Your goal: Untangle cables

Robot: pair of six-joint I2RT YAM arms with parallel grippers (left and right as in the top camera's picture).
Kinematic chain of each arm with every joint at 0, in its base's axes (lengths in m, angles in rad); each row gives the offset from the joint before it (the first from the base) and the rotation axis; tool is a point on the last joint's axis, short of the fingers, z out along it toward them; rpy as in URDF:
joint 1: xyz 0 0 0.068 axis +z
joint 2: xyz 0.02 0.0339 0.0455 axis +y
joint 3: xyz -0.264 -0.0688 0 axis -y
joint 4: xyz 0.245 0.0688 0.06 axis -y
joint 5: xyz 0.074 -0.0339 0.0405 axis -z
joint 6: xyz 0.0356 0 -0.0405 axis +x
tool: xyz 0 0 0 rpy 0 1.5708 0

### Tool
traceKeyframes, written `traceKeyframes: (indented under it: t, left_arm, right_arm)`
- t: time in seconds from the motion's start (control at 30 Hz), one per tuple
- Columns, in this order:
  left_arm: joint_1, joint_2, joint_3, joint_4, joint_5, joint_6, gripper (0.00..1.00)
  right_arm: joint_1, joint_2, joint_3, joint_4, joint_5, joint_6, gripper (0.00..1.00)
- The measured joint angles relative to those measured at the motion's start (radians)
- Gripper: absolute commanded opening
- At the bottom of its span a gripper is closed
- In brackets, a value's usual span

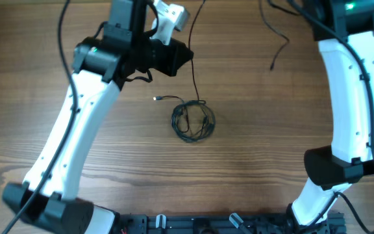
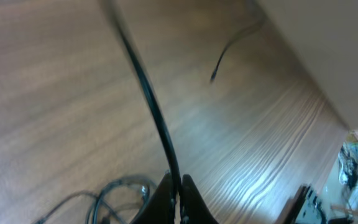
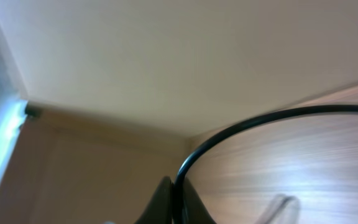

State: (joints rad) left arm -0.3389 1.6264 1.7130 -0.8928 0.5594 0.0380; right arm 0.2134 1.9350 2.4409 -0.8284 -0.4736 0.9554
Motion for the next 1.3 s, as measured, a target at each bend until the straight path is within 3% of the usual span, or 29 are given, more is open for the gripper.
traceKeyframes:
  t: [0.03,0.07,0.1,0.4,0.6,0.8,0.93,1.1,1.3]
  left_arm:
    - [0.003,-0.034,-0.001,0.035,0.003,-0.018,0.04]
    - [0.004,-0.063,-0.001,0.068,0.008,-0.032,0.04]
    - [0.005,-0.104,-0.002,0.129,0.012,-0.061,0.04]
    - [0.005,-0.307,-0.003,0.533,0.053,-0.415,0.04]
    - [0.009,-0.315,-0.003,0.726,0.019,-0.51,0.04]
    - [0.011,-0.315,-0.003,0.787,-0.024,-0.553,0.04]
    - [0.016,-0.314,-0.003,0.702,-0.211,-0.557,0.04]
    - [0.097,-0.314,-0.003,0.715,-0.3,-0.586,0.04]
    - [0.134,-0.312,-0.003,0.768,-0.268,-0.785,0.04]
  right_arm:
    - [-0.016,0.0,0.0,-0.046,0.029,-0.022,0.59]
    - [-0.029,0.0,0.0,-0.107,0.062,-0.038,0.74]
    - [-0.04,0.0,0.0,-0.178,0.113,-0.058,0.99]
    - [-0.044,0.0,0.0,-0.413,0.341,-0.217,1.0]
    - [-0.044,0.0,0.0,-0.575,0.225,-0.446,1.0]
    - [0.069,0.034,0.0,-0.715,0.136,-0.626,1.0]
    - [0.196,0.077,0.0,-0.747,0.127,-0.7,1.0]
    - [0.241,0.077,0.0,-0.752,0.23,-0.67,1.0]
    - [0.241,0.076,-0.022,-0.707,0.28,-0.628,1.0]
